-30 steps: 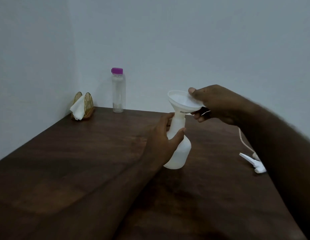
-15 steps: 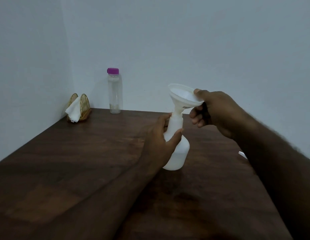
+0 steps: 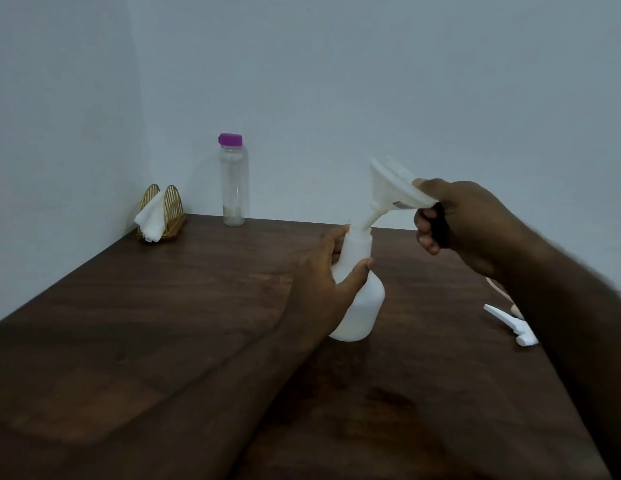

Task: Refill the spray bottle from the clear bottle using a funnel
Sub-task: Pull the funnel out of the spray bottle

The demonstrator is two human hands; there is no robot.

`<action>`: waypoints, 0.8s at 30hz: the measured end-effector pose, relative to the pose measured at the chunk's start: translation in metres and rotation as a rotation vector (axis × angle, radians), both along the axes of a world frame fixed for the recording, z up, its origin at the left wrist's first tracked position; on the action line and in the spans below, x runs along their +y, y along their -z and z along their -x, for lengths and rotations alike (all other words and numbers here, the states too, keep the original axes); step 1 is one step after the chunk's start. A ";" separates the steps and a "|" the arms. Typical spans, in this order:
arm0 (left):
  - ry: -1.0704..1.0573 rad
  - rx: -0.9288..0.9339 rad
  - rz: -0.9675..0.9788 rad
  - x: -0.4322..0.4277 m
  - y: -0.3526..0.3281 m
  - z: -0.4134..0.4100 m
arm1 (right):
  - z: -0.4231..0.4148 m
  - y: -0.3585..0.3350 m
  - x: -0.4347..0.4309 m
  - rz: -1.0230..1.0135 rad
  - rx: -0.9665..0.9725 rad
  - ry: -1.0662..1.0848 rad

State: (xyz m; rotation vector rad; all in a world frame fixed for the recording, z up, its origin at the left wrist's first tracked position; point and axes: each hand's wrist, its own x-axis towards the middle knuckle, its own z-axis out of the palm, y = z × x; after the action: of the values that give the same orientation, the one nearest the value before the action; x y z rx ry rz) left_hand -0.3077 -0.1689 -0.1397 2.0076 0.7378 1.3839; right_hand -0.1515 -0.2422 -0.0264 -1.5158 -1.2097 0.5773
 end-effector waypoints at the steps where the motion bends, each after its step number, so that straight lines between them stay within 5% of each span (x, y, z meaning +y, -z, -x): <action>1: 0.000 0.000 -0.001 0.000 0.000 0.000 | 0.000 0.000 0.000 0.007 0.005 0.002; 24: 0.002 0.003 -0.009 -0.002 -0.001 0.001 | -0.012 0.024 0.004 -0.049 0.233 -0.064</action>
State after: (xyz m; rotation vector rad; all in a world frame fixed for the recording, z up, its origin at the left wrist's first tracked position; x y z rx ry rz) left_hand -0.3086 -0.1711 -0.1383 2.0178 0.7316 1.3856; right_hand -0.1400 -0.2382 -0.0508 -1.3316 -1.0871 0.7402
